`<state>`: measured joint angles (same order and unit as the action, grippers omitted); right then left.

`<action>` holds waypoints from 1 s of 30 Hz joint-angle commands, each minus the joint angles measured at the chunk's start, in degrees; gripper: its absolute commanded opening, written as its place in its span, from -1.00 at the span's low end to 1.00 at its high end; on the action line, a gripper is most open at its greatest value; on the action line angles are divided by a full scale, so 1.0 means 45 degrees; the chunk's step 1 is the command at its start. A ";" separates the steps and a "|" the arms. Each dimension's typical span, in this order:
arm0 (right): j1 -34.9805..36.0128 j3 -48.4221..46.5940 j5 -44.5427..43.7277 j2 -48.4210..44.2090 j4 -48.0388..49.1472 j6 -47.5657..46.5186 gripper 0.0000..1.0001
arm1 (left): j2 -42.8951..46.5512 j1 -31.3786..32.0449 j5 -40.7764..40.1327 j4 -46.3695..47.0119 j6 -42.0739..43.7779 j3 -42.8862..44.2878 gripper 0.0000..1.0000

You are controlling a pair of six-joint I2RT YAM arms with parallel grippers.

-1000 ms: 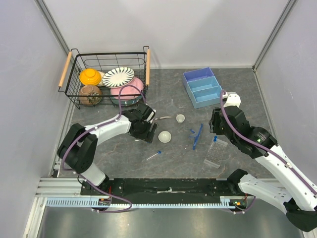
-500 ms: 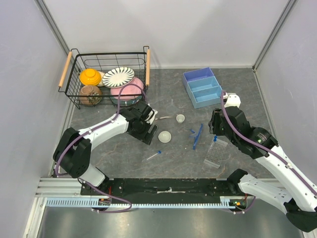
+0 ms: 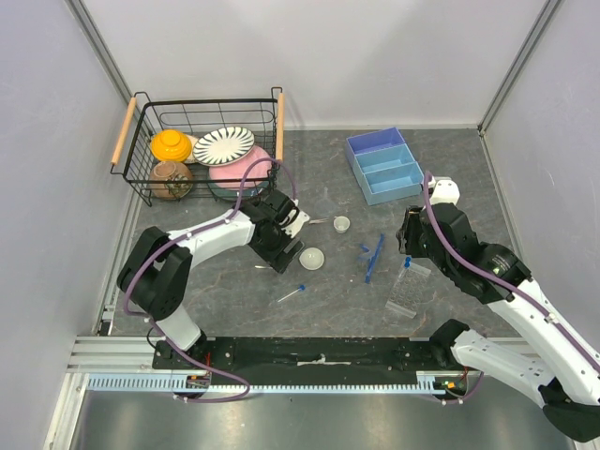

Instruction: Organize the chemistry lab equipment

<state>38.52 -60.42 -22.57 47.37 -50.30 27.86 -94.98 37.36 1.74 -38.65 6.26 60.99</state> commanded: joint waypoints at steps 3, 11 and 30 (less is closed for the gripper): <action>0.0052 0.0087 -0.0258 -0.0079 0.0085 0.0001 -0.10 | -0.0007 -0.0022 0.0375 0.0385 0.1343 -0.0428 0.77; 0.0033 0.0068 -0.0239 0.0019 0.0163 -0.0058 -0.10 | 0.0092 -0.0002 0.0591 0.0875 0.1206 -0.1112 0.73; 0.0033 0.0224 -0.0259 -0.0176 0.0124 0.0040 -0.10 | -0.0144 0.0017 0.0278 0.1051 0.0406 -0.1210 -0.05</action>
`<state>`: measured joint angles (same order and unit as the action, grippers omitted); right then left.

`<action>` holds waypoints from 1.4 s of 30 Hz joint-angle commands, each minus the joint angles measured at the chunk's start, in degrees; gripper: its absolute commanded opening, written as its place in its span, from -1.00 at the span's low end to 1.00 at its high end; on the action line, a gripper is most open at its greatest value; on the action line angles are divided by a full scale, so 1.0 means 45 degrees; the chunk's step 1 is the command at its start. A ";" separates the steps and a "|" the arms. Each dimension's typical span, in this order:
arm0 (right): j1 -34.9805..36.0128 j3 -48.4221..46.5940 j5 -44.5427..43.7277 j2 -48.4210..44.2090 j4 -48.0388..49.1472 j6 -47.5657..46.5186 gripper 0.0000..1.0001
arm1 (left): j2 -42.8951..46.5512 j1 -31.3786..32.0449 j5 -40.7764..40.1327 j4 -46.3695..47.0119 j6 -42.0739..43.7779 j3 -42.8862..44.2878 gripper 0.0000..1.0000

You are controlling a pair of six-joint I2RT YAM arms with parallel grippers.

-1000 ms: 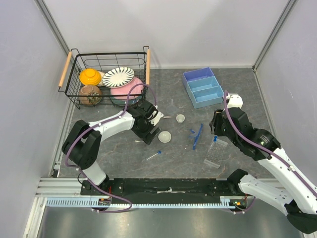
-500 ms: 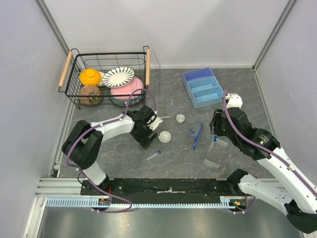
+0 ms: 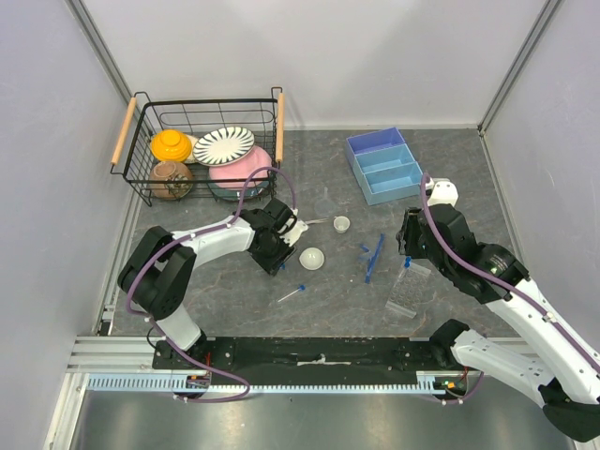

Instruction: Organize the chemistry lab equipment

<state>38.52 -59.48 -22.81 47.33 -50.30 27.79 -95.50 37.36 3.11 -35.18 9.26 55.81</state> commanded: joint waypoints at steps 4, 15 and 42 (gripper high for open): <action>0.0033 0.0035 -0.0186 -0.0264 0.0046 0.0094 -0.11 | -0.0046 0.0017 -0.0203 0.0298 -0.0533 0.0000 -0.58; 0.0052 -0.0882 0.0575 0.0360 -0.0052 -0.0277 -0.12 | 0.1260 0.0309 -0.0322 -0.0813 -0.1295 0.1889 -0.96; 0.0558 -0.0005 1.4522 0.1786 0.5982 0.0952 -0.08 | 0.8273 0.0427 1.0948 0.0493 -0.2975 0.0293 -0.96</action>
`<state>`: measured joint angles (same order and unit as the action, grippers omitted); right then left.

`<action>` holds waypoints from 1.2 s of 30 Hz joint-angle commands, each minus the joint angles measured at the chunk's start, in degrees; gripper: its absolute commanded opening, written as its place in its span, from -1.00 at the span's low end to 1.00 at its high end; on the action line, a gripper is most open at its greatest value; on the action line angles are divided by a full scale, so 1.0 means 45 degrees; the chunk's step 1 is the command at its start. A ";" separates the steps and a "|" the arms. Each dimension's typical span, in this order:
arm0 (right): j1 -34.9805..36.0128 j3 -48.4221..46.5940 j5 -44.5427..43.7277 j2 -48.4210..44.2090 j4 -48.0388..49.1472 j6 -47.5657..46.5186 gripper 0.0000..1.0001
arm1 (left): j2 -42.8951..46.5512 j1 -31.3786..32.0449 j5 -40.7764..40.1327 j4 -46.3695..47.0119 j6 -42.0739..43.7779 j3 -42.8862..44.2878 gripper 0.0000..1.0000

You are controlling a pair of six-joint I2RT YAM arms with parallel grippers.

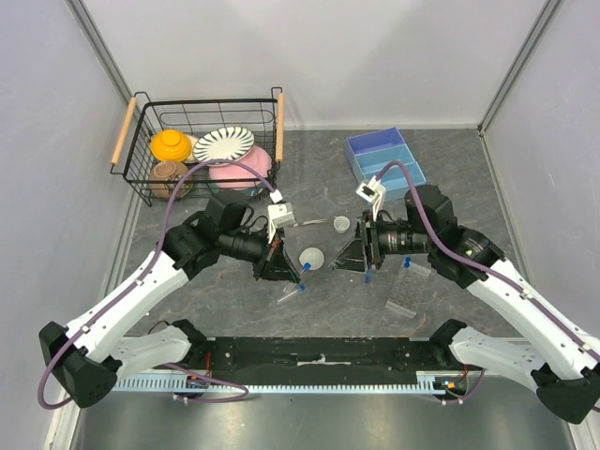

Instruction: Organize the chemistry lab equipment

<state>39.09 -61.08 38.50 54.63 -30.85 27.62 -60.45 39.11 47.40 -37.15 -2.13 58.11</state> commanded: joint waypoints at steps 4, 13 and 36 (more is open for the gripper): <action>0.1038 0.0565 0.0332 0.0515 0.2011 0.1264 -0.07 | 0.0678 0.0039 0.1263 0.1067 -0.0503 -0.0198 -0.96; 0.2016 0.0487 -0.0489 0.1160 0.2618 0.1441 -0.07 | 0.0659 0.0058 0.1303 0.1067 -0.0444 -0.0100 -0.96; 0.2485 0.0077 -0.0782 0.2136 0.3379 0.1519 -0.05 | 0.1166 0.0039 0.1460 0.0852 -0.0523 -0.0139 -0.96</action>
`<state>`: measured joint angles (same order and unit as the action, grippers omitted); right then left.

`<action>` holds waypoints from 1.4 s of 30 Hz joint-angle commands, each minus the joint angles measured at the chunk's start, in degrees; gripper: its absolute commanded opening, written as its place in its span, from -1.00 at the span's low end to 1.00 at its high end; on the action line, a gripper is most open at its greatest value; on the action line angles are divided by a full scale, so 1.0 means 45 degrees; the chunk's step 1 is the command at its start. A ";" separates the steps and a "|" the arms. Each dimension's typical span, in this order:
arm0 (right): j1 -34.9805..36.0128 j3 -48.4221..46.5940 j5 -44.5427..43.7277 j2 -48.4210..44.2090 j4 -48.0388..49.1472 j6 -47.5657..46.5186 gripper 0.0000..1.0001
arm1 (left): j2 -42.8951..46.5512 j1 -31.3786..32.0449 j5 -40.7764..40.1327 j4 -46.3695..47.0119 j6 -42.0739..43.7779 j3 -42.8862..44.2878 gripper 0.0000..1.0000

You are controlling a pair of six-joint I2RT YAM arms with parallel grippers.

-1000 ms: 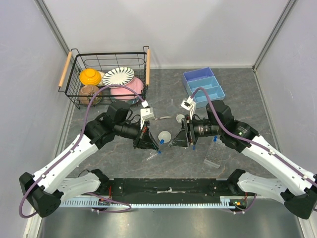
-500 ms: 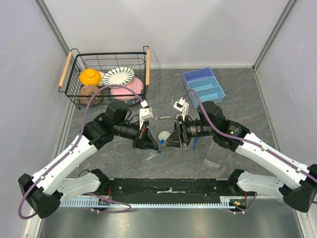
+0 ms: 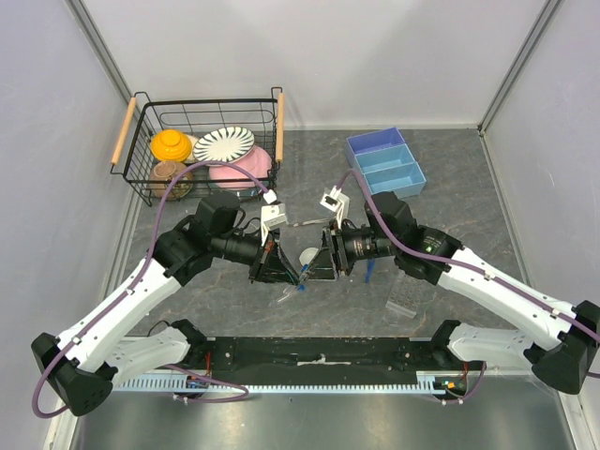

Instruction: Organize the chemistry lab equipment

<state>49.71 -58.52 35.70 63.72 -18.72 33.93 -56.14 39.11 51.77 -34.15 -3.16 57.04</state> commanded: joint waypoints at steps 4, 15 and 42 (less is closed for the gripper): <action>0.0164 -0.0608 -0.0219 0.0175 0.0684 0.0116 -0.06 | 0.0229 0.0039 0.0449 0.0168 -0.0275 0.0040 -0.96; 0.0242 -0.0940 -0.0414 0.0351 0.0742 0.0135 -0.17 | 0.0327 0.0039 0.0430 0.0168 -0.0275 -0.0213 -0.96; 0.0515 -0.1135 -0.2326 -0.0020 -0.0584 -0.0546 -1.00 | 0.0619 0.0039 -0.0898 -0.0320 -0.0392 -0.0019 0.90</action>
<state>51.86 -60.27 29.91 65.47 -18.85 34.06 -54.92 39.09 49.30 -34.59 -4.14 55.86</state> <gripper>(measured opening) 0.040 0.819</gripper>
